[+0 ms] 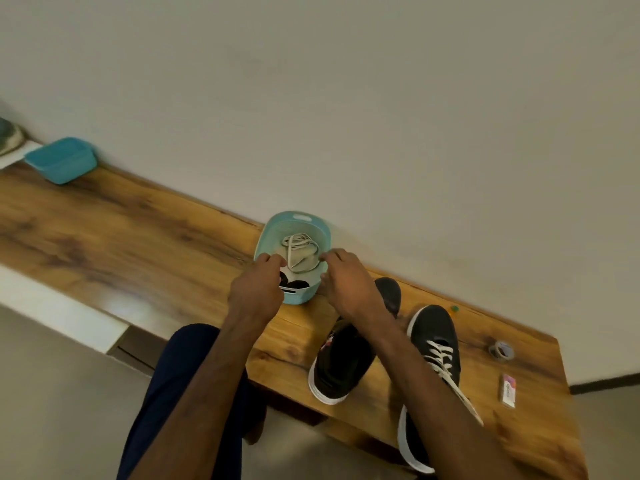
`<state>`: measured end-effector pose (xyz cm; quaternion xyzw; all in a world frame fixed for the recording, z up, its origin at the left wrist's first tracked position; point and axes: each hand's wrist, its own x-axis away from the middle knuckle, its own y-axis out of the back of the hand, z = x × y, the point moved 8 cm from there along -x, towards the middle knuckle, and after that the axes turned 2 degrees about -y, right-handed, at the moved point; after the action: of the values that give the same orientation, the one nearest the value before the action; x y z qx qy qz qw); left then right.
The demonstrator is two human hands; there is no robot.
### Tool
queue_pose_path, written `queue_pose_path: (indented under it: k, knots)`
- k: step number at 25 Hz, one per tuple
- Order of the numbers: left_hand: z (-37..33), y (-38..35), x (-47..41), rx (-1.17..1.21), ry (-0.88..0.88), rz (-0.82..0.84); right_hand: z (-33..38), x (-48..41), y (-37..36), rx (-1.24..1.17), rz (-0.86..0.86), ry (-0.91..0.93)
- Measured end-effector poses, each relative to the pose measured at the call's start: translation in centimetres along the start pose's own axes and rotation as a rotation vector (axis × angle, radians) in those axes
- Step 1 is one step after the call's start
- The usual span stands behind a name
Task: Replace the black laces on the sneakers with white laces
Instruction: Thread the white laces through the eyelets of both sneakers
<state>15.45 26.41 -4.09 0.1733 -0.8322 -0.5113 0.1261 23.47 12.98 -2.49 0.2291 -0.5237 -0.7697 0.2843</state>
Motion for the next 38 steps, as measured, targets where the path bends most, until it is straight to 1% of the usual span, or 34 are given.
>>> queue_pose_path:
  k: [3, 7, 12, 15, 17, 19, 21, 23, 24, 26, 27, 29, 31, 34, 35, 36, 38]
  knots:
    - [0.2, 0.7, -1.1, -0.043, 0.002, -0.026, 1.0, -7.1, -2.8, 0.125, 0.142, 0.032]
    - [-0.3, 0.6, -1.2, -0.087, -0.014, -0.029, -0.5, -13.6, -8.1, 0.257, 0.347, 0.018]
    - [-0.7, 0.5, -1.6, -0.104, -0.013, -0.051, -1.8, -15.5, -12.7, 0.347, 0.417, 0.064]
    - [-1.4, 0.3, -1.4, -0.104, -0.024, -0.059, -2.1, -15.3, -13.3, 0.355, 0.397, 0.008]
    - [-1.9, 0.2, -1.4, -0.099, -0.026, -0.071, -1.8, -15.2, -12.3, 0.306, 0.322, -0.03]
    - [-2.2, 0.5, -1.5, -0.081, -0.033, -0.098, -1.1, -15.1, -10.0, 0.148, 0.206, -0.061]
    - [-2.3, 0.9, -1.5, -0.026, -0.034, -0.121, -0.6, -14.1, -6.0, -0.05, 0.03, -0.076]
    - [-2.3, 1.6, -1.3, 0.064, -0.037, -0.148, -1.6, -11.6, -1.0, -0.304, -0.188, -0.147]
    - [-2.4, 2.0, -1.2, 0.12, -0.052, -0.161, -2.6, -9.5, 1.4, -0.474, -0.28, -0.192]
    - [-3.3, 2.5, -0.7, 0.231, -0.108, -0.163, -5.0, -4.1, 5.1, -0.789, -0.378, -0.277]
    - [-3.9, 2.5, -0.2, 0.267, -0.152, -0.148, -6.2, -1.1, 6.3, -0.872, -0.395, -0.303]
    - [-5.7, 1.7, 1.0, 0.285, -0.249, -0.104, -8.4, 5.0, 8.2, -0.922, -0.414, -0.35]
    - [-7.0, -0.9, 2.6, 0.196, -0.285, -0.014, -10.2, 10.9, 8.3, -0.911, -0.397, -0.399]
    - [-6.5, -6.9, 4.8, -0.169, -0.175, 0.245, -11.7, 18.0, 6.0, -0.838, -0.367, -0.454]
    - [-6.1, -8.7, 5.7, -0.235, -0.136, 0.332, -12.0, 19.7, 5.0, -0.835, -0.362, -0.466]
    - [-6.0, -9.9, 6.6, -0.246, -0.107, 0.387, -12.2, 21.1, 4.4, -0.835, -0.363, -0.473]
    - [-6.2, -10.7, 7.8, -0.226, -0.084, 0.392, -13.1, 22.6, 4.1, -0.868, -0.406, -0.486]
